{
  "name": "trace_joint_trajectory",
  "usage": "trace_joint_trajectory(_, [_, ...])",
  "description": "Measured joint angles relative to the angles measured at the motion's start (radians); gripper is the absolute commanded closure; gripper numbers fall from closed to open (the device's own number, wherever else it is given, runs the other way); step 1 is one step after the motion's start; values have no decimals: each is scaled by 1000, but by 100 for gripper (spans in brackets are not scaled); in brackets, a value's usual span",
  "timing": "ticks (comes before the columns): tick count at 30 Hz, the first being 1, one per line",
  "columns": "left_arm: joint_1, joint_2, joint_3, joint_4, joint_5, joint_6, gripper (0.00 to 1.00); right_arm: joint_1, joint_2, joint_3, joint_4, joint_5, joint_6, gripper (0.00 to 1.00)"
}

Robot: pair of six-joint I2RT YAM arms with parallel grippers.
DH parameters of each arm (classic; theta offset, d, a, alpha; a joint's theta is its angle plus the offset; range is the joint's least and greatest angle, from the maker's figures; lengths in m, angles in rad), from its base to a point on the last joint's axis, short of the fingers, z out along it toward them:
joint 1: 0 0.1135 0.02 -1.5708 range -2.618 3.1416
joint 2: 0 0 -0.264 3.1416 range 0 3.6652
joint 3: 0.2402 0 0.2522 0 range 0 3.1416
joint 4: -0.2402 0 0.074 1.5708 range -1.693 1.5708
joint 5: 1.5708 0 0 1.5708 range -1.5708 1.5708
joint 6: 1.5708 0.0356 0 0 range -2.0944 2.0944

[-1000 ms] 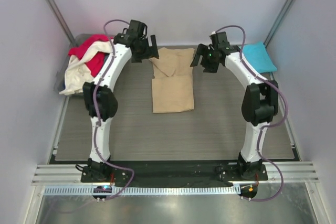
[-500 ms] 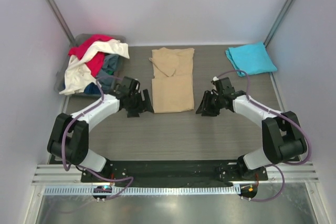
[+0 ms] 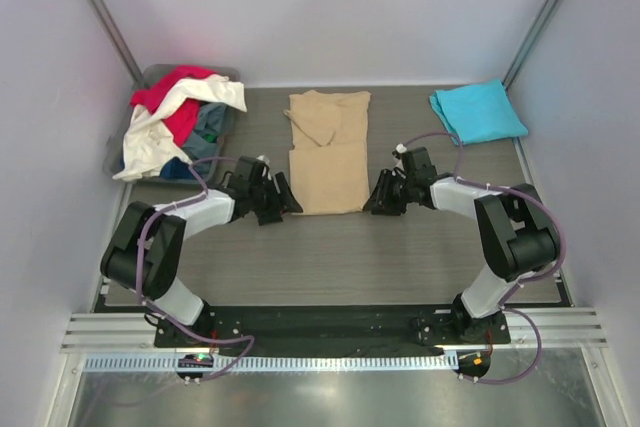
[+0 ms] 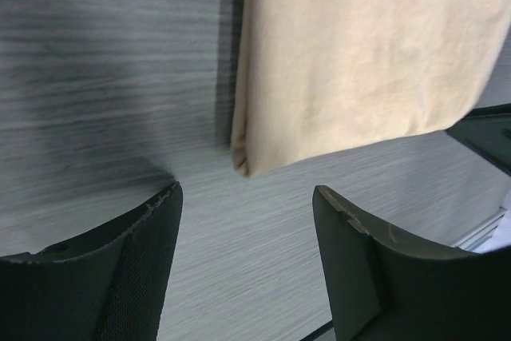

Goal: Fold and stack the t-shirts
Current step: Fold the tshirt

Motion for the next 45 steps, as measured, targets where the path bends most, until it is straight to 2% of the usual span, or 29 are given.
trace_joint_trajectory(4, [0, 32, 0, 67, 16, -14, 42, -1, 41, 10, 24, -15, 1, 65])
trace_joint_trajectory(8, [-2, 61, 0, 124, 29, -28, 47, -4, 55, 17, 41, -21, 1, 67])
trace_joint_trajectory(12, [-7, 87, 0, 171, 35, -39, 59, -12, 58, 17, 43, -22, -3, 78])
trace_joint_trajectory(13, [-8, 95, 0, 182, 39, -43, 71, -14, 60, 17, 43, -22, -5, 80])
trace_joint_trajectory(15, [-13, 111, 0, 196, 37, -56, 82, -19, 63, 18, 43, -25, -5, 88])
trace_joint_trajectory(16, [-14, 122, 0, 205, 40, -59, 98, -21, 64, 18, 43, -27, -7, 92])
trace_joint_trajectory(18, [-19, 135, 0, 222, 43, -66, 100, -23, 65, 19, 43, -31, -8, 99])
trace_joint_trajectory(22, [-29, 142, 6, 230, 44, -75, 100, -33, 66, 22, 40, -39, -13, 99])
trace_joint_trajectory(25, [-29, 128, 21, 175, 23, -63, 100, -50, 53, 23, 13, -40, -28, 99])
trace_joint_trajectory(33, [-39, -58, 89, -48, -61, -2, 100, -63, -182, 43, -148, 4, -73, 99])
trace_joint_trajectory(34, [-39, -78, 95, -60, -62, 1, 100, -63, -208, 44, -157, 3, -74, 98])
trace_joint_trajectory(35, [-39, -98, 98, -67, -62, 3, 100, -63, -226, 44, -166, 2, -74, 87])
trace_joint_trajectory(37, [-39, -119, 98, -83, -57, 5, 91, -63, -248, 36, -182, -5, -72, 57])
trace_joint_trajectory(38, [-40, -124, 95, -91, -57, 6, 81, -63, -259, 22, -184, -6, -69, 36])
trace_joint_trajectory(39, [-39, -127, 88, -97, -56, 9, 49, -63, -275, 0, -192, -8, -64, 28])
trace_joint_trajectory(41, [-39, -140, 54, -110, -53, 13, 30, -62, -308, -47, -213, -11, -71, 24])
trace_joint_trajectory(42, [-41, -153, 31, -119, -48, 13, 16, -62, -328, -71, -224, -13, -67, 23])
trace_joint_trajectory(45, [-50, -211, -40, -153, -45, 6, 12, -60, -393, -134, -255, -20, -55, 22])
